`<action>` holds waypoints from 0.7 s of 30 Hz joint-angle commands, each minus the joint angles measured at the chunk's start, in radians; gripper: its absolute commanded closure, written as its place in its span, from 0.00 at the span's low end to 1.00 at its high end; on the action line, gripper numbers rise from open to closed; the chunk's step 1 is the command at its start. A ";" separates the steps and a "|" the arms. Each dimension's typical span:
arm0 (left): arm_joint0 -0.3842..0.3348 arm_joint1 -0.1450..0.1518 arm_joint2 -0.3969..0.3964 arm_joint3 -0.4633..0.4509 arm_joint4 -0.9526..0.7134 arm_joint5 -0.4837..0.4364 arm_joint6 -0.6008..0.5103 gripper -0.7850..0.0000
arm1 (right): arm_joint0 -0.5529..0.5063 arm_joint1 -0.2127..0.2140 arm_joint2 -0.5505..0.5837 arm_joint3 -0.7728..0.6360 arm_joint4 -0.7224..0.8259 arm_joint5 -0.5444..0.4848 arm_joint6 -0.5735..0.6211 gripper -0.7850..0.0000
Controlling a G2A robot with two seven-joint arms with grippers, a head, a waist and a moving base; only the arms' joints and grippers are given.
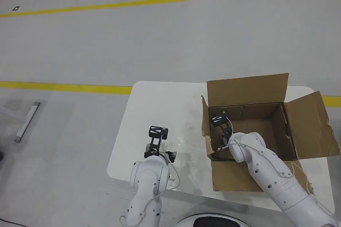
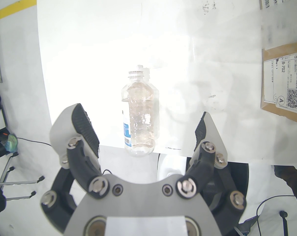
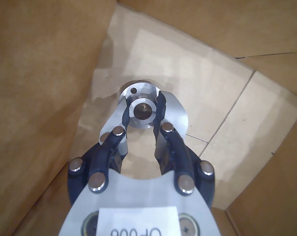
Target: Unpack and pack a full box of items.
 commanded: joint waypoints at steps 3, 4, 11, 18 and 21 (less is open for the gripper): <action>0.000 0.000 0.000 0.000 0.000 0.000 0.000 0.00 | -0.016 0.005 0.024 -0.027 -0.009 0.006 0.007 1.00; 0.000 0.000 0.000 0.000 0.000 0.000 0.000 0.00 | -0.022 0.006 0.033 -0.036 -0.011 0.011 0.008 1.00; 0.000 0.000 0.000 0.000 0.000 0.000 0.000 0.00 | -0.060 0.019 0.095 -0.081 -0.037 0.022 0.050 1.00; 0.000 0.000 0.000 0.000 0.000 0.000 0.000 0.00 | -0.089 0.028 0.134 -0.102 -0.058 0.016 0.074 1.00; 0.000 0.000 0.000 0.000 0.000 0.000 0.000 0.00 | -0.091 0.027 0.138 -0.095 -0.056 0.015 0.072 0.98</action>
